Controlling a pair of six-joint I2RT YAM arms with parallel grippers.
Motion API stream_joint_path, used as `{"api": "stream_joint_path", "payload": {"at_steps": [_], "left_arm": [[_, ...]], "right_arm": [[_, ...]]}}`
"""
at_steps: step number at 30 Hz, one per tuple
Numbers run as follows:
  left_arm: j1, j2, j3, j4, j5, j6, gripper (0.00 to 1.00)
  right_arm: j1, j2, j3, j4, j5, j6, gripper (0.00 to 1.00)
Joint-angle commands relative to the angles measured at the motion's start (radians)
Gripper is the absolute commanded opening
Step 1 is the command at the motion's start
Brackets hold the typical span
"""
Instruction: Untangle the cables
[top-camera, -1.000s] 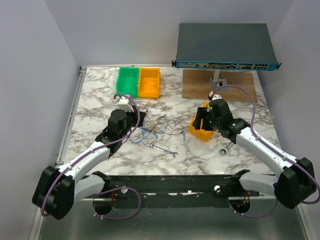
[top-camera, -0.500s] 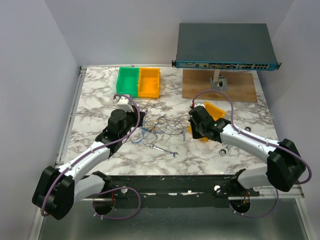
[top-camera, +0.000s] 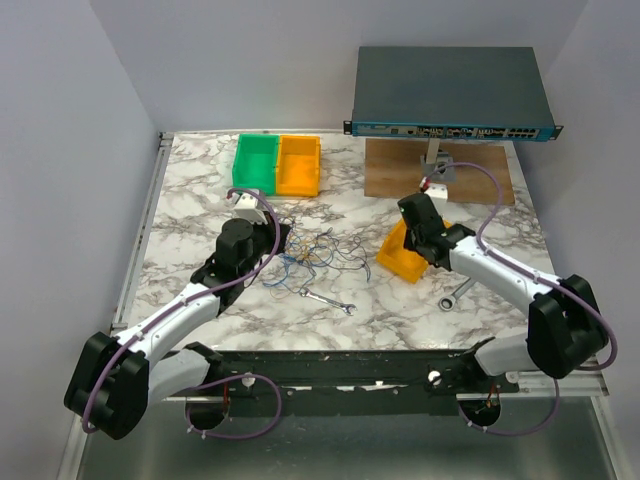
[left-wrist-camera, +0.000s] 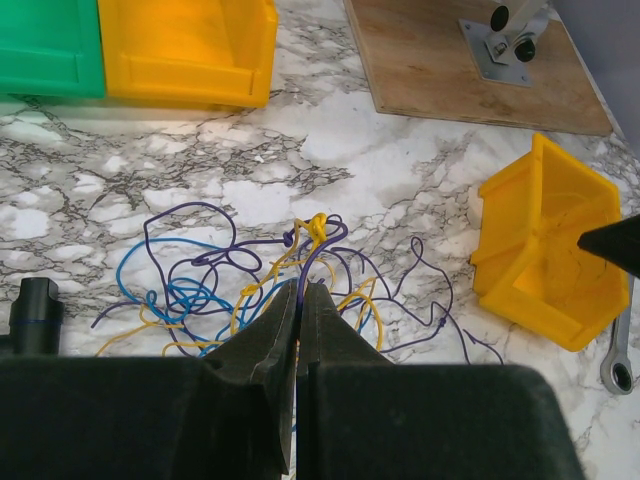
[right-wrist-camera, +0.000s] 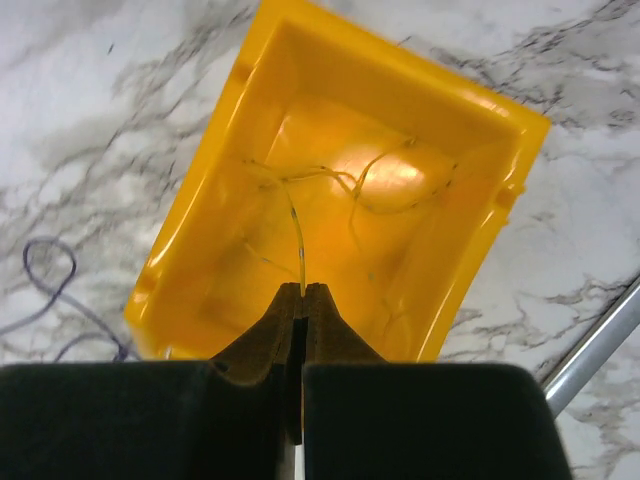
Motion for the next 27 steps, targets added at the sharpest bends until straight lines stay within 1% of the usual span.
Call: {"api": "stream_joint_path", "payload": {"at_steps": [1, 7, 10, 12, 13, 14, 16, 20, 23, 27], "left_arm": [[-0.007, -0.004, 0.014, 0.003, -0.02, 0.011, 0.04], [-0.007, -0.004, 0.016, -0.001, -0.017, 0.011, 0.04], [-0.007, -0.005, 0.016, -0.002, -0.016, 0.011, 0.04], [-0.007, -0.01, 0.015, -0.004, -0.02, 0.013, 0.04], [-0.007, -0.011, 0.015, -0.004, -0.021, 0.013, 0.04], [-0.007, -0.013, 0.015, -0.004, -0.022, 0.014, 0.04], [-0.007, -0.016, 0.016, -0.007, -0.023, 0.016, 0.04], [-0.007, -0.022, 0.016, -0.011, -0.03, 0.019, 0.04], [-0.007, -0.027, 0.015, -0.012, -0.031, 0.021, 0.04], [-0.007, -0.034, 0.012, -0.013, -0.03, 0.022, 0.04]], "right_arm": [[-0.071, 0.061, -0.002, 0.147, 0.042, 0.04, 0.01], [-0.104, 0.258, 0.048, 0.212, 0.002, 0.03, 0.01], [-0.104, 0.299, 0.06, 0.205, -0.017, 0.043, 0.02], [-0.104, 0.267, 0.054, 0.205, -0.046, 0.033, 0.08], [-0.104, 0.236, 0.05, 0.207, -0.061, 0.023, 0.15], [-0.104, 0.21, 0.051, 0.198, -0.075, 0.008, 0.24], [-0.104, 0.158, 0.065, 0.16, -0.084, -0.012, 0.34], [-0.104, 0.061, 0.087, 0.092, -0.077, -0.031, 0.43], [-0.104, 0.004, 0.09, 0.067, -0.103, -0.047, 0.57], [-0.104, -0.045, 0.107, 0.035, -0.152, -0.051, 0.66]]}}
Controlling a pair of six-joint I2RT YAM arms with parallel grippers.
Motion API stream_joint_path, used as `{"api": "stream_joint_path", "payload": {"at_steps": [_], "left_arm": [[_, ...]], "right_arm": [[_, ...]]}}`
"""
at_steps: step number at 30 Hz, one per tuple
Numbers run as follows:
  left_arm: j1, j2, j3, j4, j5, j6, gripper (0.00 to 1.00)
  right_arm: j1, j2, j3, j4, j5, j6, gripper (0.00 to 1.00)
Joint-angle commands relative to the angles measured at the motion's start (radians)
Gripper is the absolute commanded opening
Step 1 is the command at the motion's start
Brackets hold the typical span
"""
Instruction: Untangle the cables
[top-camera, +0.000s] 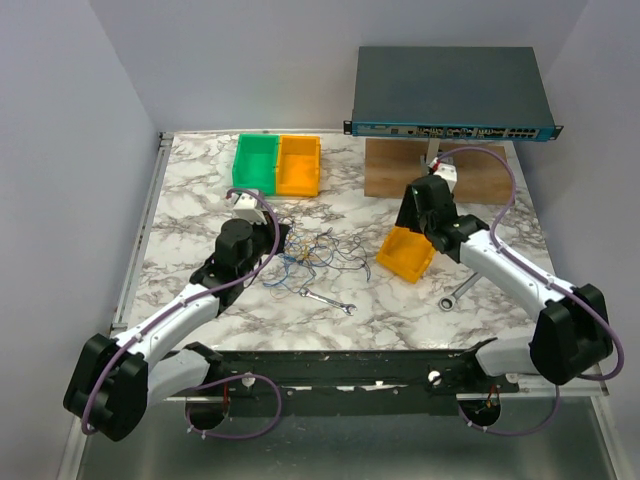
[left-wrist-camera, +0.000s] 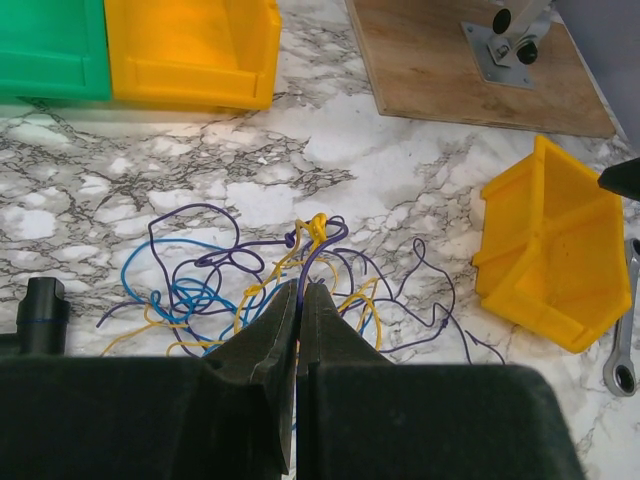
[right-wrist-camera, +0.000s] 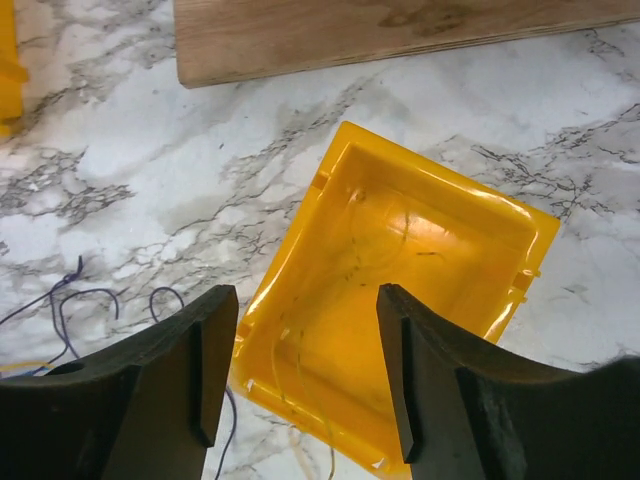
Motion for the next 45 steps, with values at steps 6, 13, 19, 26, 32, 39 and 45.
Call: {"api": "stream_joint_path", "payload": {"at_steps": [6, 13, 19, 26, 32, 39, 45], "left_arm": [[-0.007, -0.031, 0.014, -0.008, -0.023, 0.019, 0.04], [-0.007, -0.032, 0.012, -0.011, -0.028, 0.022, 0.04], [-0.007, -0.026, 0.016, -0.009, -0.021, 0.021, 0.04], [-0.007, -0.029, 0.015, -0.015, -0.033, 0.024, 0.04], [-0.007, -0.023, 0.021, -0.017, -0.031, 0.025, 0.04], [-0.006, -0.022, 0.023, -0.017, -0.03, 0.024, 0.04], [-0.007, -0.018, 0.023, -0.019, -0.028, 0.024, 0.04]], "right_arm": [[-0.003, -0.038, 0.048, -0.106, -0.029, -0.038, 0.68], [0.005, -0.043, 0.026, -0.162, -0.252, -0.118, 0.63], [0.059, -0.059, -0.044, -0.186, -0.3, -0.137, 0.62], [0.1, 0.007, -0.052, -0.167, -0.265, -0.109, 0.52], [0.108, 0.058, -0.064, -0.148, -0.248, -0.1, 0.5], [0.129, 0.084, -0.08, -0.129, -0.232, -0.101, 0.48], [0.132, 0.089, -0.083, -0.111, -0.216, -0.097, 0.3]]}}
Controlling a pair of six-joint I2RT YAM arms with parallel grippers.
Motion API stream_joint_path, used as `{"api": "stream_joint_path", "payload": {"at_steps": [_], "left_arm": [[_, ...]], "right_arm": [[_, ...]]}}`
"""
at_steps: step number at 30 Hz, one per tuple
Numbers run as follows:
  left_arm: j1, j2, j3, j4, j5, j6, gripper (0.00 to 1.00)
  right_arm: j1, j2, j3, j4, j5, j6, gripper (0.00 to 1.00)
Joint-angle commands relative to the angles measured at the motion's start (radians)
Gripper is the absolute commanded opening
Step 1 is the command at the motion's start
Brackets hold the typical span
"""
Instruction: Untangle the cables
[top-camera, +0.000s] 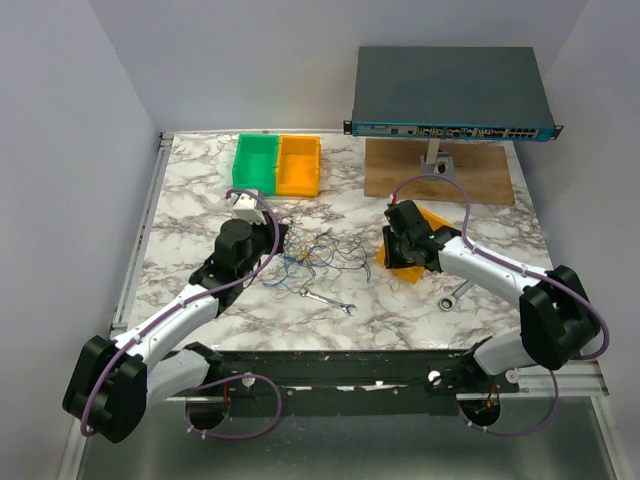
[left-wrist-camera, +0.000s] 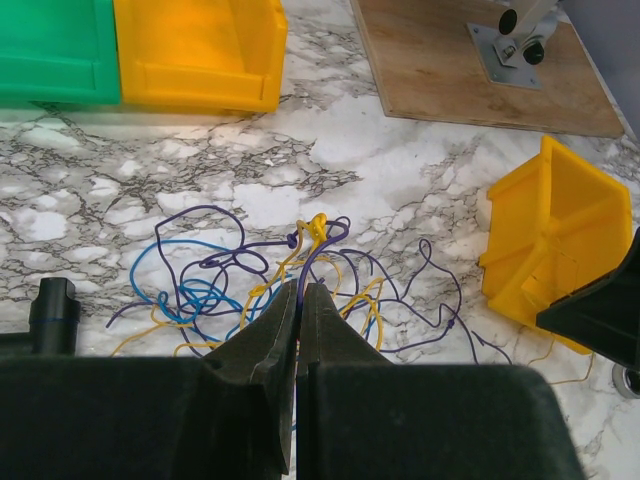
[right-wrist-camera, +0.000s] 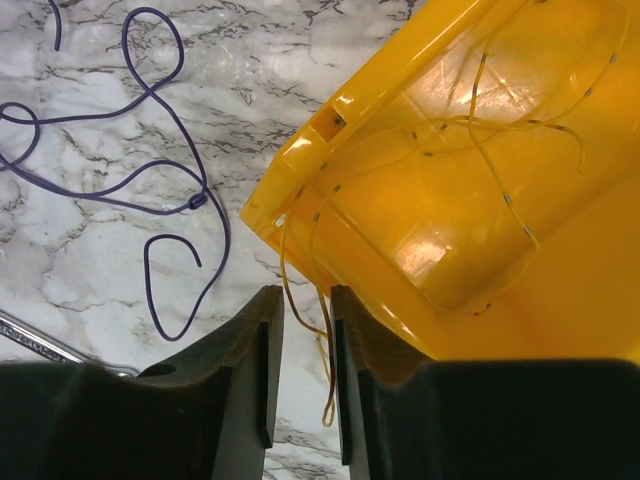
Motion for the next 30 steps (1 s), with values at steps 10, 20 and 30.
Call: {"api": "stream_joint_path", "payload": {"at_steps": [10, 20, 30], "left_arm": [[-0.007, -0.003, 0.025, -0.012, -0.019, 0.011, 0.04], [-0.006, 0.0, 0.029, -0.012, -0.017, 0.012, 0.04], [-0.007, -0.003, 0.026, -0.012, -0.008, 0.011, 0.04]], "right_arm": [[0.008, 0.038, -0.025, 0.057, 0.011, 0.003, 0.3], [0.008, -0.023, -0.005, 0.041, 0.122, 0.049, 0.01], [-0.056, 0.022, 0.113, 0.04, 0.306, 0.041, 0.01]]}}
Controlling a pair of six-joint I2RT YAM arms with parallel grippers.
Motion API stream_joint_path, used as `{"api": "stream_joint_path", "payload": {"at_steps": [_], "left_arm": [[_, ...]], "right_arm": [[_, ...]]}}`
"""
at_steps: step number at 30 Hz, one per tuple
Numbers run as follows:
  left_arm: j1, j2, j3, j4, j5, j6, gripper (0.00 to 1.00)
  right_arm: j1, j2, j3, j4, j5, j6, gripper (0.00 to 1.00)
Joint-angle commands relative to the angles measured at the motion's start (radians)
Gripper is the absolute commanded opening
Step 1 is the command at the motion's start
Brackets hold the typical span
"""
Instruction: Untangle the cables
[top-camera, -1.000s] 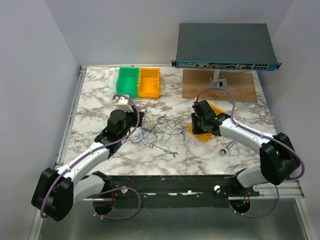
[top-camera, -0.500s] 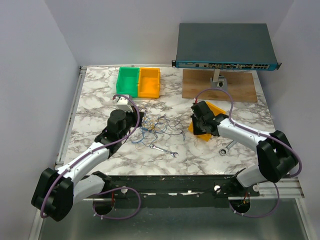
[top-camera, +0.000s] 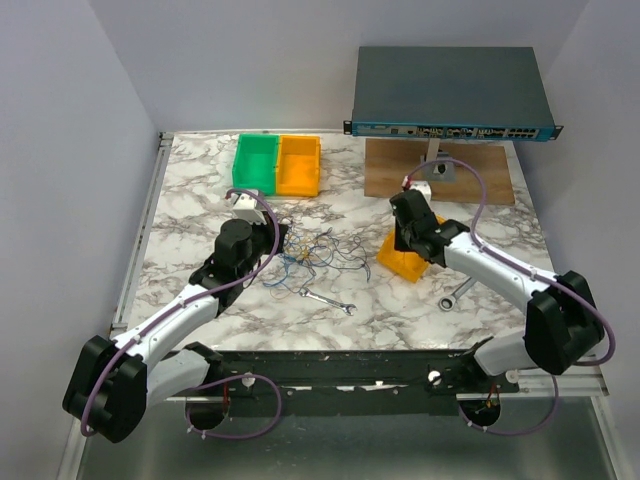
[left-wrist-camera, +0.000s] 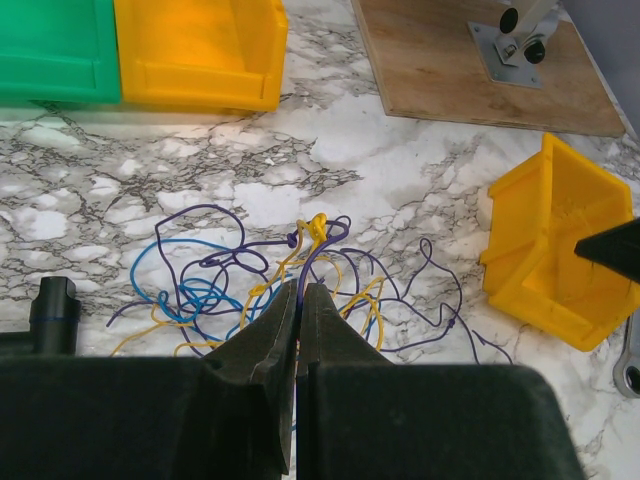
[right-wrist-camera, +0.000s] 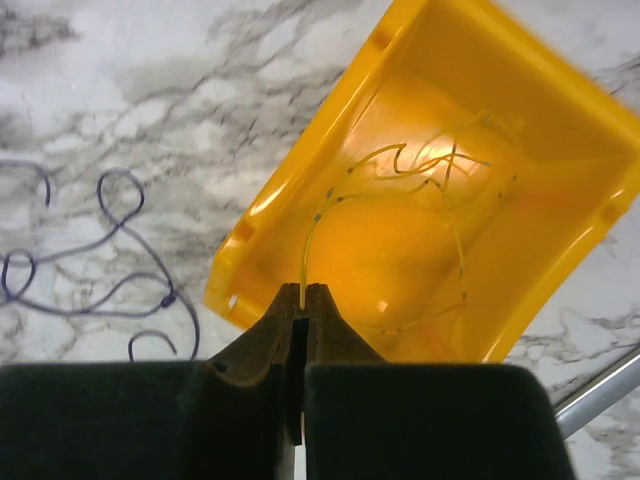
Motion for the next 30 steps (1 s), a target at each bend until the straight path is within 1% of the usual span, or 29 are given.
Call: {"api": "stream_joint_path", "payload": {"at_steps": [1, 6, 10, 16, 22, 27, 28, 29, 30], "left_arm": [[-0.007, -0.004, 0.026, -0.011, -0.008, 0.011, 0.04], [-0.007, -0.018, 0.022, -0.013, -0.014, 0.012, 0.04], [-0.007, -0.018, 0.023, -0.013, -0.01, 0.011, 0.04], [-0.007, -0.02, 0.022, -0.013, -0.007, 0.009, 0.04], [-0.007, -0.015, 0.022, -0.011, -0.002, 0.008, 0.04], [-0.007, -0.021, 0.021, -0.016, -0.01, 0.009, 0.04], [-0.007, -0.021, 0.021, -0.016, -0.009, 0.009, 0.04], [-0.007, -0.019, 0.021, -0.016, -0.006, 0.008, 0.04], [-0.007, -0.015, 0.021, -0.016, -0.003, 0.008, 0.04]], "right_arm": [[-0.054, 0.081, 0.092, 0.009, 0.128, 0.003, 0.01], [-0.068, 0.185, 0.122, 0.074, 0.286, -0.015, 0.01], [-0.073, 0.245, 0.126, 0.099, 0.326, -0.012, 0.01], [-0.074, 0.255, 0.03, 0.189, 0.26, 0.012, 0.02], [-0.099, 0.289, 0.019, 0.187, 0.241, 0.032, 0.03], [-0.157, 0.303, -0.009, 0.203, 0.131, 0.074, 0.04], [-0.164, 0.3, -0.01, 0.204, 0.117, 0.079, 0.05], [-0.168, 0.297, -0.009, 0.201, 0.106, 0.082, 0.09], [-0.169, 0.293, -0.002, 0.187, 0.101, 0.088, 0.16]]}}
